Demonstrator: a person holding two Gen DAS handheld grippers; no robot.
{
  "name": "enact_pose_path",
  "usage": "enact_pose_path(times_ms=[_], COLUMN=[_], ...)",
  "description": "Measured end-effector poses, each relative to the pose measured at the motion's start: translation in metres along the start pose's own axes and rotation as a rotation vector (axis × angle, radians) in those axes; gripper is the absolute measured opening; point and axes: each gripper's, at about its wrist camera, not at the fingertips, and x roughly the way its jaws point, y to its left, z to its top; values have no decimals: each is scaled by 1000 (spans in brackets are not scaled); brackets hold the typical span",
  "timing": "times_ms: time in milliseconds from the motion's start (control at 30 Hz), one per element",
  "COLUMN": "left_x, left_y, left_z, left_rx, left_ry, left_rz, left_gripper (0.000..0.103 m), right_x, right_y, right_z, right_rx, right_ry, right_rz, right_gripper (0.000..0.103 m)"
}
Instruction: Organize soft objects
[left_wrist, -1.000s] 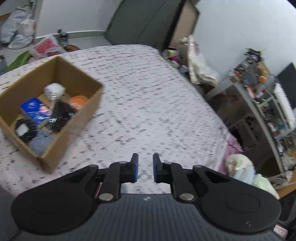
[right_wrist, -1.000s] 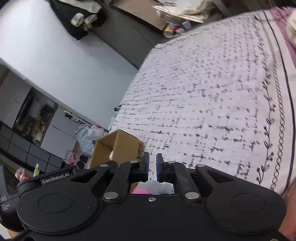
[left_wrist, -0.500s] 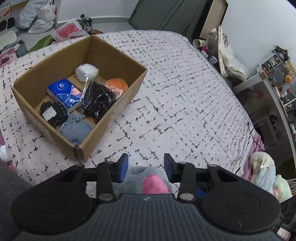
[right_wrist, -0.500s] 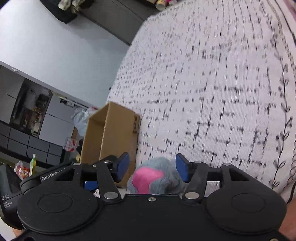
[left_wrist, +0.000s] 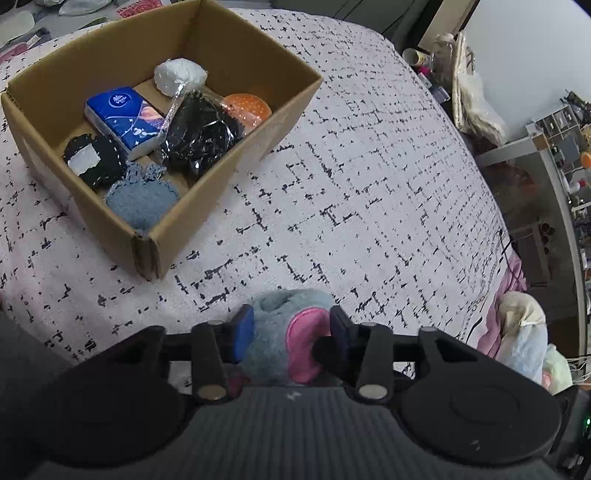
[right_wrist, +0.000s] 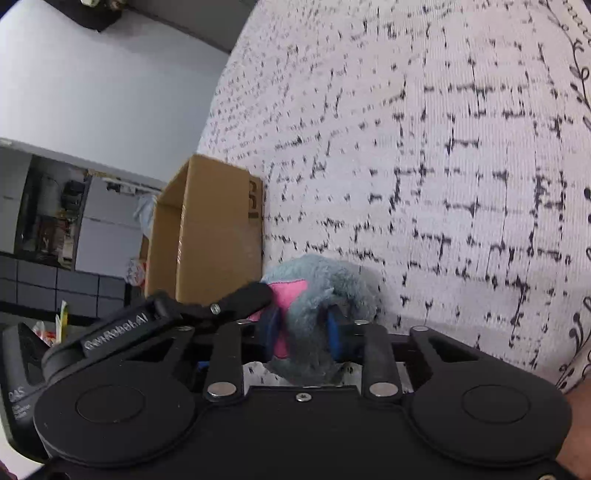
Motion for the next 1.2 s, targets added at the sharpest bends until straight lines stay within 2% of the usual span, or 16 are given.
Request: enact_pose_path(times_ms=[100, 500, 1200], left_x=[-2, -34, -88], left_y=[-2, -15, 10], left_z=[3, 15, 52], left_rx=[-4, 15, -62], left_ry=[8, -65, -166], left_rz=[-30, -108, -247], left_gripper=[38, 37, 37], right_x=[-5, -29, -35], right_y=[2, 37, 124], right_z=[3, 11, 13], right_rx=[4, -73, -244], right_ry=[-21, -95, -167], right_rz=[8, 34, 24], right_gripper=[23, 24, 24])
